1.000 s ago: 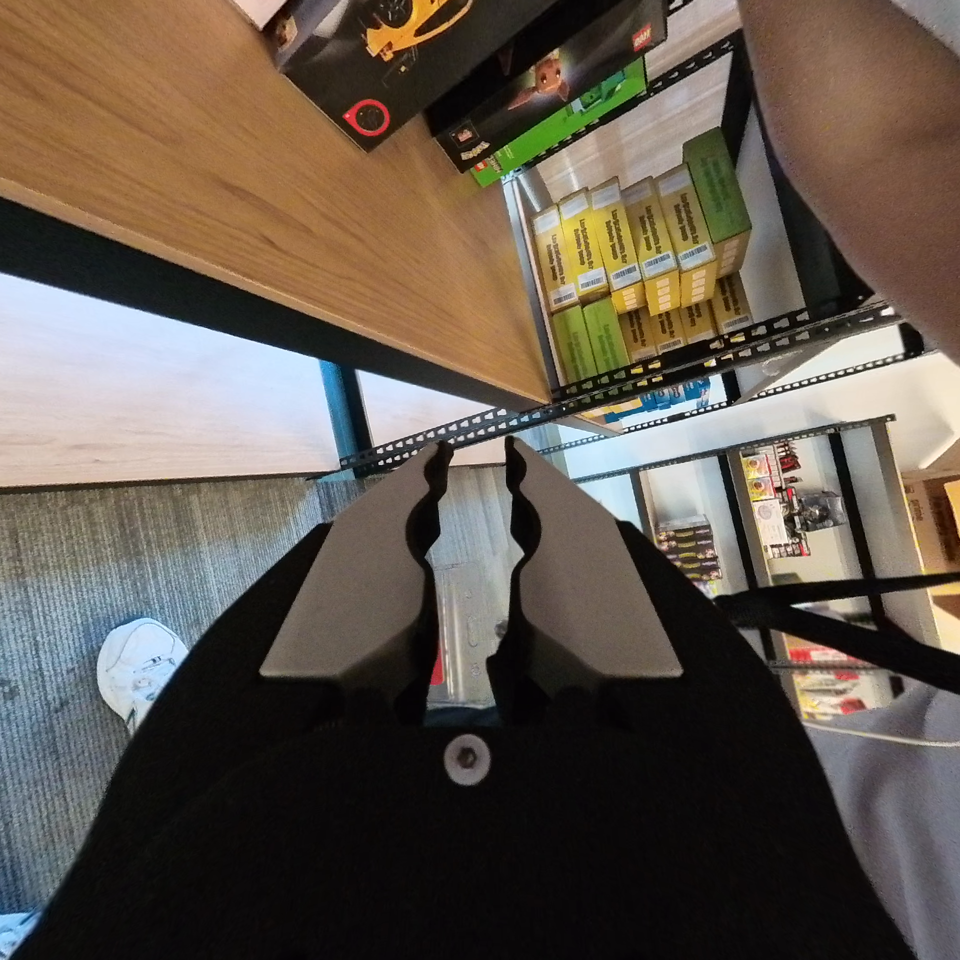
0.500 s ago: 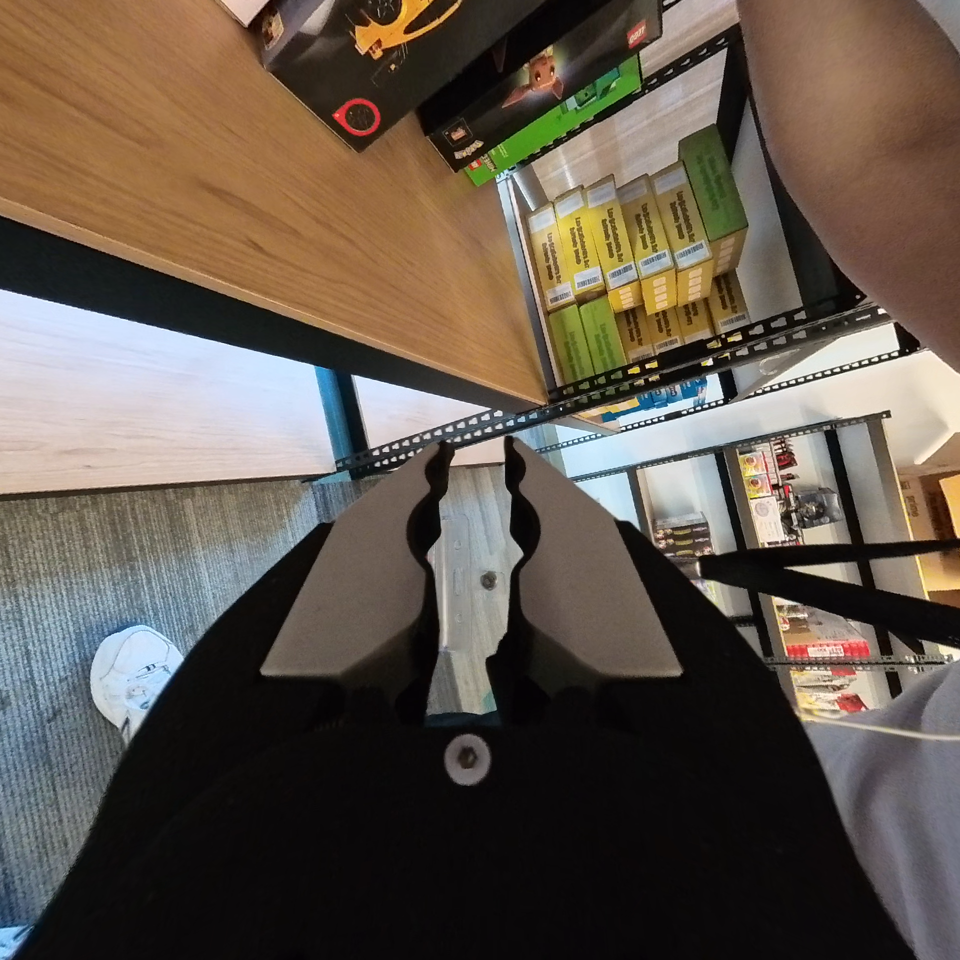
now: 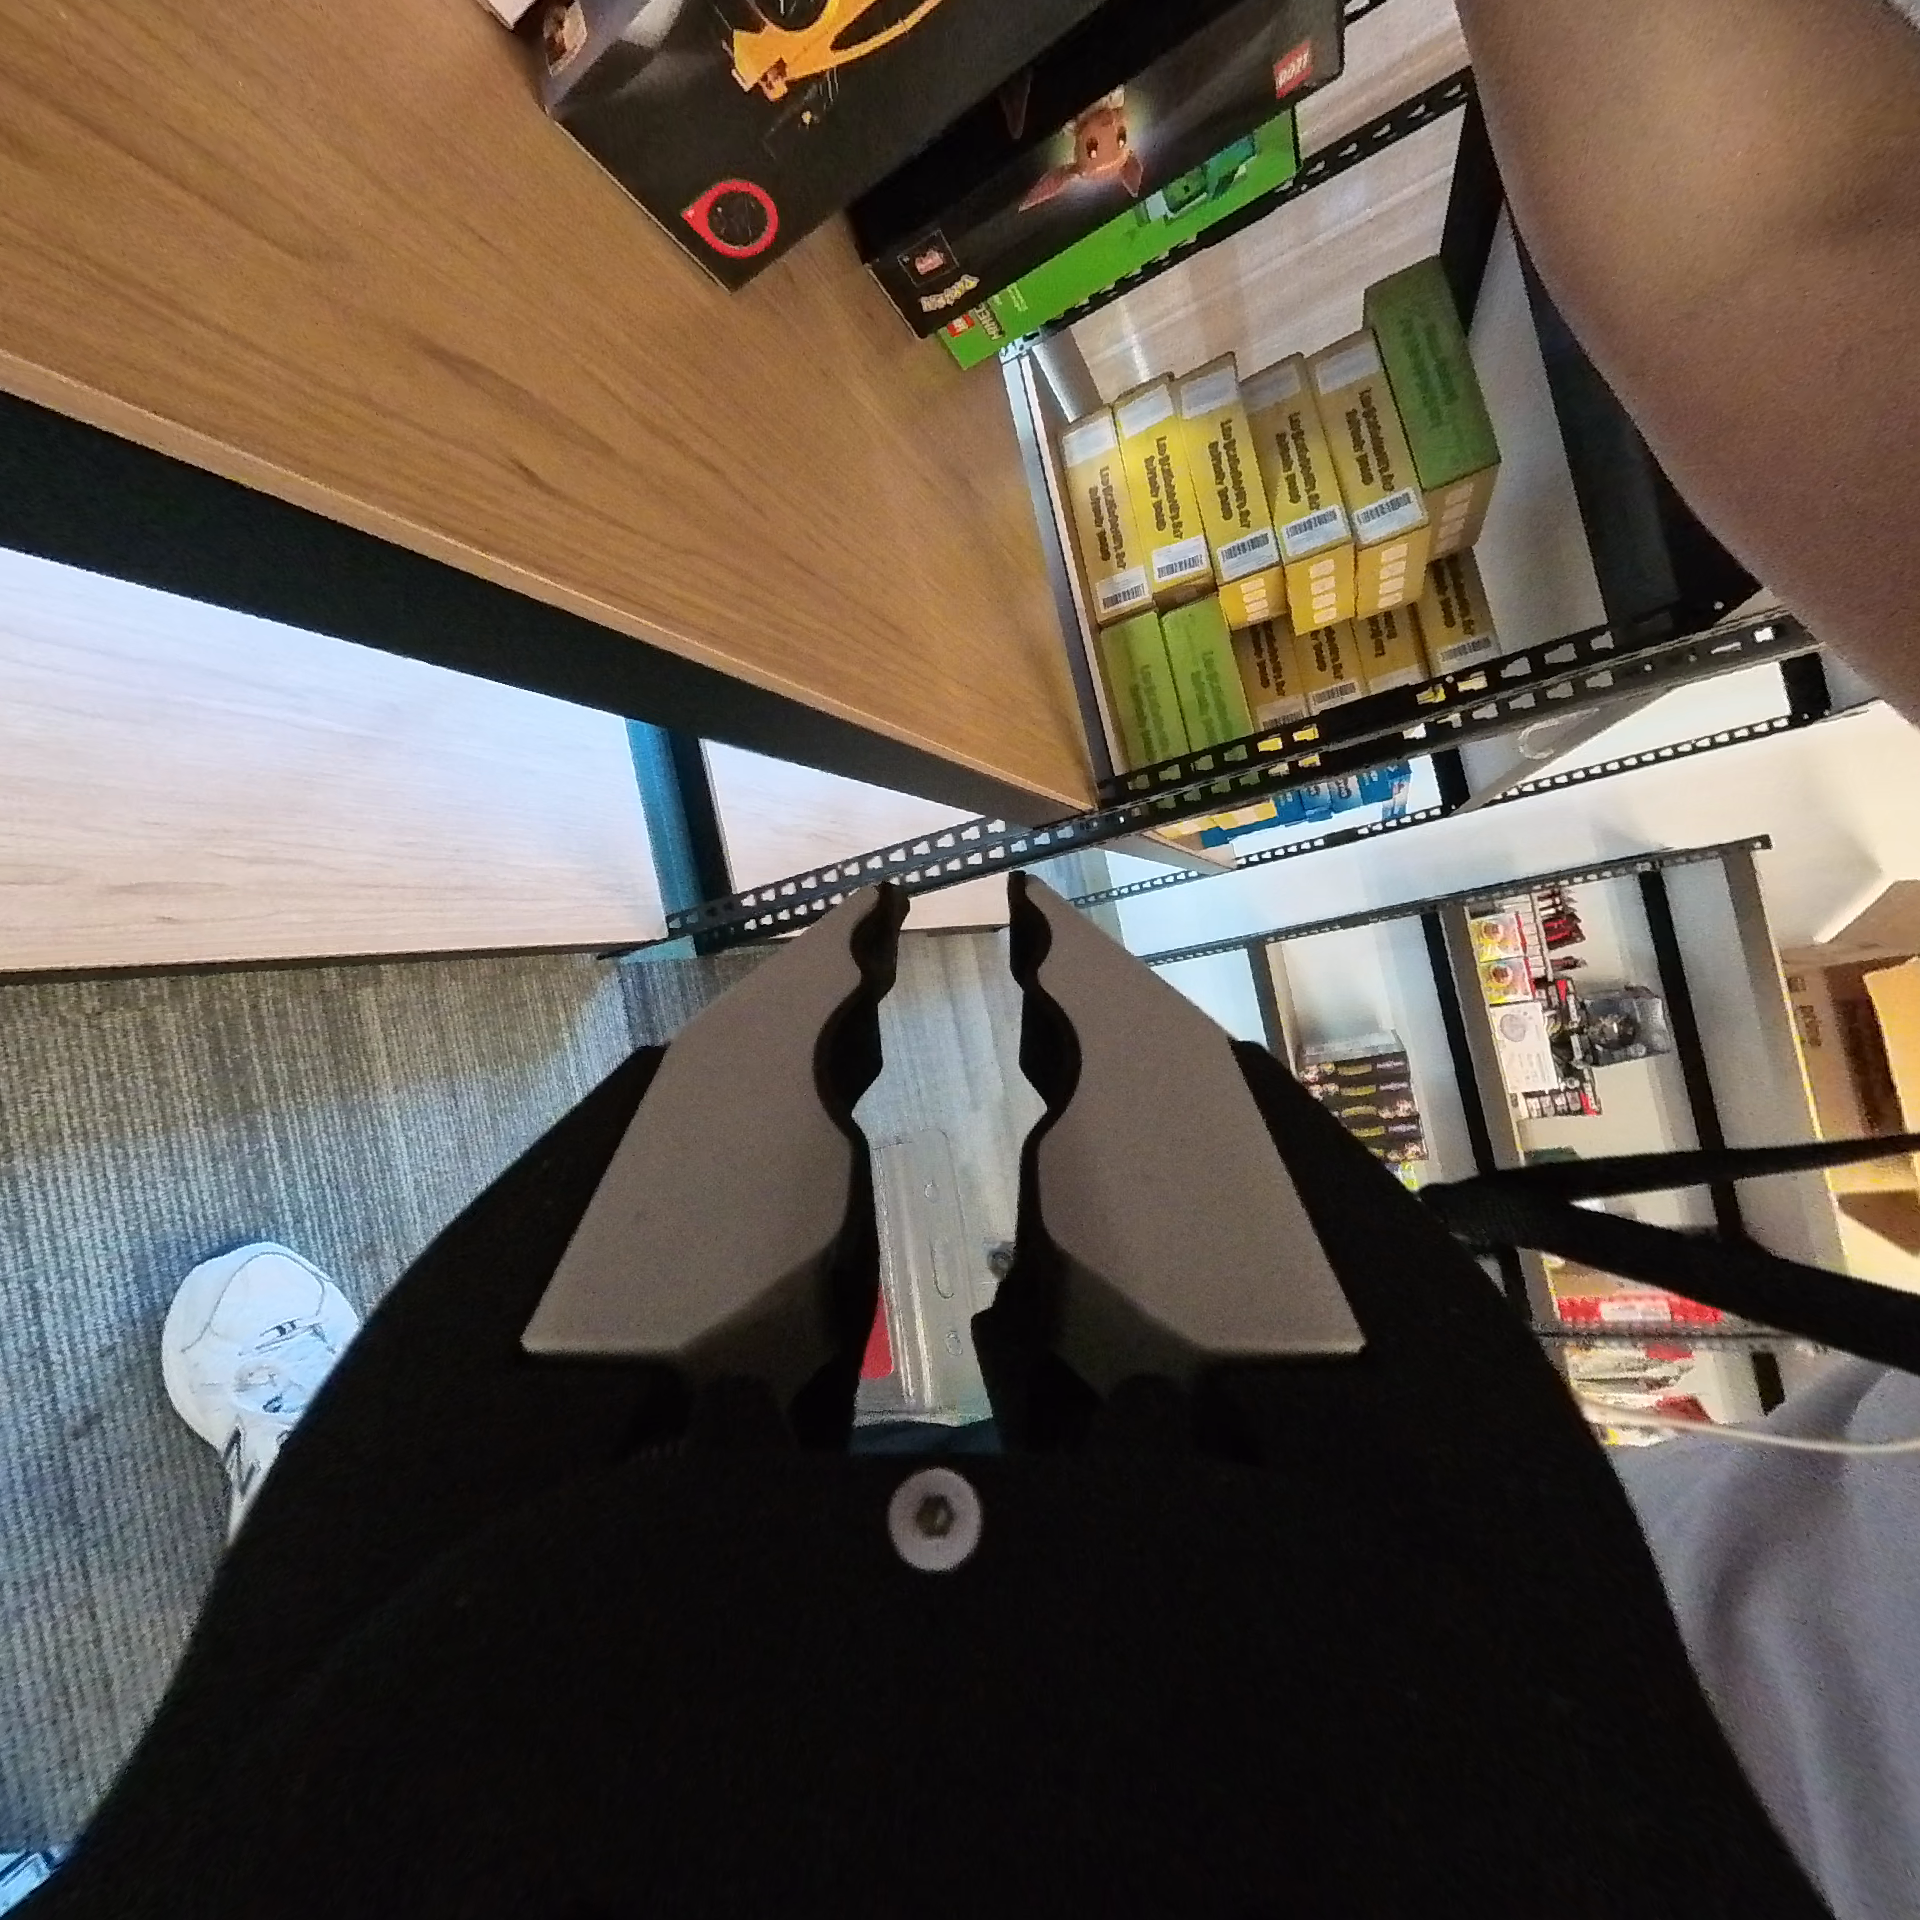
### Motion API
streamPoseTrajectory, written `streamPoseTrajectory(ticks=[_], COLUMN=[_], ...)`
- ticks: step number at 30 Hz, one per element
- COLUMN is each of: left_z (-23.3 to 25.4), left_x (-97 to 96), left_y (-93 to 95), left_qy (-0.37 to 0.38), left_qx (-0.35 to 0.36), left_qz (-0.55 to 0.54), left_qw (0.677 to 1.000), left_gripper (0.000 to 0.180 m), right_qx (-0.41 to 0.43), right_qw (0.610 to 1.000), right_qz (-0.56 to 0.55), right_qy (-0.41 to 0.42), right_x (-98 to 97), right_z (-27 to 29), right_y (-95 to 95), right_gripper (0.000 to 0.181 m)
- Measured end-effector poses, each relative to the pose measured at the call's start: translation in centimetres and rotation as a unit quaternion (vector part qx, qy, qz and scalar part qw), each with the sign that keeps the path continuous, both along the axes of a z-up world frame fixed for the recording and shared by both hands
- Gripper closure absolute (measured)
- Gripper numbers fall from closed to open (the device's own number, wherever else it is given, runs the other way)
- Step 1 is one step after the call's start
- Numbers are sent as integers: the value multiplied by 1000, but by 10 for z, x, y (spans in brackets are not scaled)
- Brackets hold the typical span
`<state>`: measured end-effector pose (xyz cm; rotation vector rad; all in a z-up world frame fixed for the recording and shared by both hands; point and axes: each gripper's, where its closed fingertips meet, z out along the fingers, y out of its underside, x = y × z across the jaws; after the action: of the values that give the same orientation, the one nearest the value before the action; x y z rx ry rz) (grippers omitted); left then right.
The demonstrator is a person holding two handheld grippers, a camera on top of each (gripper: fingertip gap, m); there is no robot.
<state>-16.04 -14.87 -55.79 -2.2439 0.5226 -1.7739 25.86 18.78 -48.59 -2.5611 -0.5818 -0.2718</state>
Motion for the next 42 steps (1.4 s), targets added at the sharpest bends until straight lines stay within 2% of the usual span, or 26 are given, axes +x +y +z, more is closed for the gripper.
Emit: streamPoseTrajectory(ticks=[4, 6, 10, 11, 12, 14, 16, 17, 19, 21, 23, 25, 28, 32, 42], left_z=[0, 1, 5, 4, 2, -1, -1, -1, -1, 0, 0, 0, 0, 4, 6], left_x=[2, 3, 1, -2, -4, -8, -11, -12, -13, -13, -13, -13, -11, -6, -11], left_y=[2, 2, 2, 2, 2, 1, 1, 1, -1, -2, -4, -4, -6, -9, -2], left_qy=[-1, 0, 0, 1, 2, -2, -2, 1, 5, 6, 11, 13, 5, -2, 1], left_qx=[-1, 0, 12, 14, 11, -4, -8, -5, -3, -3, 2, 6, -2, -1, 5], left_qz=[-2, -4, -8, -6, -4, 0, 7, 7, 4, -1, -7, -8, -3, -3, 6], left_qw=[1000, 1000, 1000, 1000, 1000, 1000, 1000, 1000, 1000, 1000, 1000, 1000, 1000, 1000, 1000], left_gripper=[160, 160, 160, 161, 161, 161, 161, 161, 161, 160, 160, 161, 161, 161, 161], right_qx=[-6, 6, 84, 110, 143, 165, 150, 143, 109, 33, -28, -64, -89, -85, -35], right_qw=[1000, 1000, 995, 992, 984, 976, 973, 974, 985, 988, 975, 955, 936, 941, 974], right_qz=[-14, -17, -13, -30, -68, -138, -174, -172, -127, -86, -48, -24, -25, -29, -109], right_qy=[9, -10, -51, -62, -76, -35, 34, 33, -33, -124, -213, -289, -340, -326, -195], right_x=[0, 4, 20, 33, 54, 83, 92, 94, 94, 95, 99, 108, 122, 118, 85], right_z=[-2, 2, 52, 69, 86, 100, 93, 88, 69, 44, 30, 29, 32, 33, 43], right_y=[-1, -1, -12, -20, -29, -52, -71, -77, -90, -103, -112, -116, -119, -113, -87], right_gripper=[113, 105, 97, 95, 100, 100, 88, 87, 89, 91, 81, 85, 96, 99, 111])
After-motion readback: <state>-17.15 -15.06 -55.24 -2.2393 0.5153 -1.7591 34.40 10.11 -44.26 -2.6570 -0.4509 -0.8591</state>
